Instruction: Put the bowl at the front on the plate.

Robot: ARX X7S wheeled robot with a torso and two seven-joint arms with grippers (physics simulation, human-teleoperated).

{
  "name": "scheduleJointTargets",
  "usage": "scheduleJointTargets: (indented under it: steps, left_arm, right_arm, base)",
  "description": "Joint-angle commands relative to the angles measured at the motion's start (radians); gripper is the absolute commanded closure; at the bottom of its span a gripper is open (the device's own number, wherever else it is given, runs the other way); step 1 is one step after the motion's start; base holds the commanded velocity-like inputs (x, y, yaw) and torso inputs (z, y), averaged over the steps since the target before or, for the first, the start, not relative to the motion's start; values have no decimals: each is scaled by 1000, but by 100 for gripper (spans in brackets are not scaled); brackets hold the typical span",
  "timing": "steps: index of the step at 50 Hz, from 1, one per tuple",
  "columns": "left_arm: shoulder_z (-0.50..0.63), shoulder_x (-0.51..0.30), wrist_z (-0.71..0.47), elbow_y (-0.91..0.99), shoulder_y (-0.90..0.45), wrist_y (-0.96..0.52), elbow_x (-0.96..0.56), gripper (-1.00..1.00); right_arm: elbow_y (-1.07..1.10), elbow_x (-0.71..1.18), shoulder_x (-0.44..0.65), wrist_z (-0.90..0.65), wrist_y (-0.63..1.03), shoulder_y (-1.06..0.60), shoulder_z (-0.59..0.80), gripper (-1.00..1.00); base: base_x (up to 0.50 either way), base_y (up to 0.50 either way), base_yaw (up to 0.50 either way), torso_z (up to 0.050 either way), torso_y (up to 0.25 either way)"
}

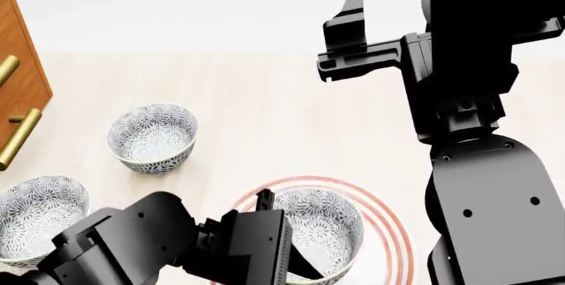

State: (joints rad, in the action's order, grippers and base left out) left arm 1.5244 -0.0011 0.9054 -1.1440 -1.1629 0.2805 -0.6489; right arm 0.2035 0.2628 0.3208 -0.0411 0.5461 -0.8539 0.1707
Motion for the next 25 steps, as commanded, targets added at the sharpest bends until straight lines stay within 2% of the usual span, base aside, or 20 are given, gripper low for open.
scheduleJointTargets:
  steps: [1, 25]
  left_arm:
    - [-21, 1, 0, 8, 4, -15, -7, 100]
    - [-18, 1, -5, 13, 38, -35, 18, 100]
  right_arm:
    - [-7, 3, 1, -4, -5, 1, 0, -100]
    - [-7, 8, 8, -11, -9, 3, 2, -100]
  base:
    - [0, 0, 0, 0, 0]
    - [0, 0, 0, 0, 0]
